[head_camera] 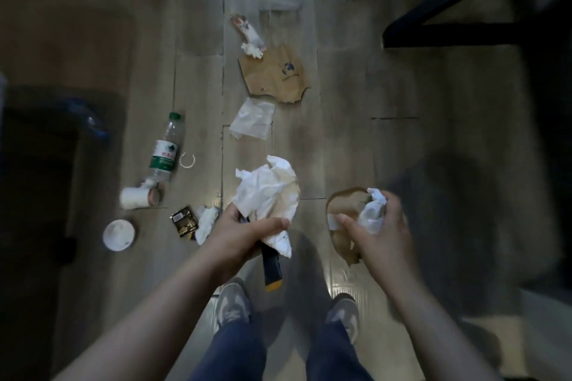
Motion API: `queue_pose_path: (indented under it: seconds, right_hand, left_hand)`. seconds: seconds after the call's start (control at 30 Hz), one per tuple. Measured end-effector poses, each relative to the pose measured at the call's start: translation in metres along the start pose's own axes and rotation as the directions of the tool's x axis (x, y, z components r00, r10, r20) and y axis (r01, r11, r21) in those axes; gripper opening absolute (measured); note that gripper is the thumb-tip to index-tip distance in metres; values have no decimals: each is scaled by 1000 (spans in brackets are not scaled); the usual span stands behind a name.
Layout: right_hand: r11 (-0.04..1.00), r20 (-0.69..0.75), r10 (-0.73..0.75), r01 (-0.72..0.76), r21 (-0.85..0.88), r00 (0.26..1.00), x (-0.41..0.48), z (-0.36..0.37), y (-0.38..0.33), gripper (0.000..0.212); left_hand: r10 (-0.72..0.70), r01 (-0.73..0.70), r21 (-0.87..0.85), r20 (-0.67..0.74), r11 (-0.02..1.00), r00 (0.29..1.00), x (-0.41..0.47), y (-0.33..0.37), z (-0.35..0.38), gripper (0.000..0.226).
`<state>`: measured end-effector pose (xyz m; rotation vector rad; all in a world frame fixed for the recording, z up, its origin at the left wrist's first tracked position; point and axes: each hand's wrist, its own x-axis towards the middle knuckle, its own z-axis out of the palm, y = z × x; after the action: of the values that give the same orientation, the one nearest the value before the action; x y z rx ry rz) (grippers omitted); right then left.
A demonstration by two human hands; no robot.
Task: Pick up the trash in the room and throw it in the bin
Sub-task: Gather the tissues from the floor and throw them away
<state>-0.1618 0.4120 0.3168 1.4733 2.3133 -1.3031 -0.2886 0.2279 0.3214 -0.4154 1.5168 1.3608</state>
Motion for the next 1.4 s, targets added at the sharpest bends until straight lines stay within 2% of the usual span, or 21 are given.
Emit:
queue_pose_path:
  seconds: [0.1, 0.2, 0.3, 0.43, 0.53, 0.67, 0.8, 0.9, 1.0, 1.07, 1.3, 1.4]
  right_hand:
    - [1000, -14, -14, 14, -17, 1000, -40, -74, -60, 79]
    - [997, -42, -78, 76, -27, 996, -84, -155, -126, 79]
    - [988, -88, -153, 155, 8, 984, -128, -228, -184, 77]
    - [975, -152, -206, 216, 50, 967, -192, -303, -240, 76]
    - [962, -236, -216, 248, 117, 948, -239, -339, -265, 74]
    - [952, -349, -155, 234, 197, 924, -297, -361, -286, 73]
    - [938, -480, -109, 250, 240, 871, -341, -371, -304, 71]
    - [919, -570, -56, 265, 292, 820, -370, -374, -315, 73]
    - [908, -621, 37, 234, 349, 783, -400, -372, -308, 71]
    - [905, -662, 104, 206, 373, 742, -423, -371, -295, 70]
    - [874, -788, 341, 135, 466, 513, -533, -373, -235, 68]
    - [845, -802, 449, 106, 524, 393, -589, -369, -207, 63]
  left_hand:
    - [20, -20, -29, 30, 999, 999, -73, 52, 21, 67]
    - [76, -72, -46, 84, 996, 994, -161, 114, 52, 58]
    - [152, -147, -42, 138, 988, 979, -243, 168, 84, 64]
    - [262, -261, -34, 226, 965, 938, -329, 217, 115, 47]
    - [322, -331, -19, 292, 943, 901, -376, 243, 127, 51]
    - [334, -375, 27, 400, 927, 854, -419, 268, 130, 54]
    - [331, -427, 115, 466, 897, 820, -450, 290, 129, 54]
    - [355, -493, 172, 501, 853, 789, -468, 301, 125, 53]
    - [361, -559, 251, 547, 790, 755, -482, 299, 128, 62]
    - [347, -596, 295, 590, 747, 728, -488, 292, 135, 60]
    - [135, -694, 414, 797, 589, 589, -529, 236, 193, 56]
    - [15, -721, 434, 851, 540, 524, -555, 195, 218, 71]
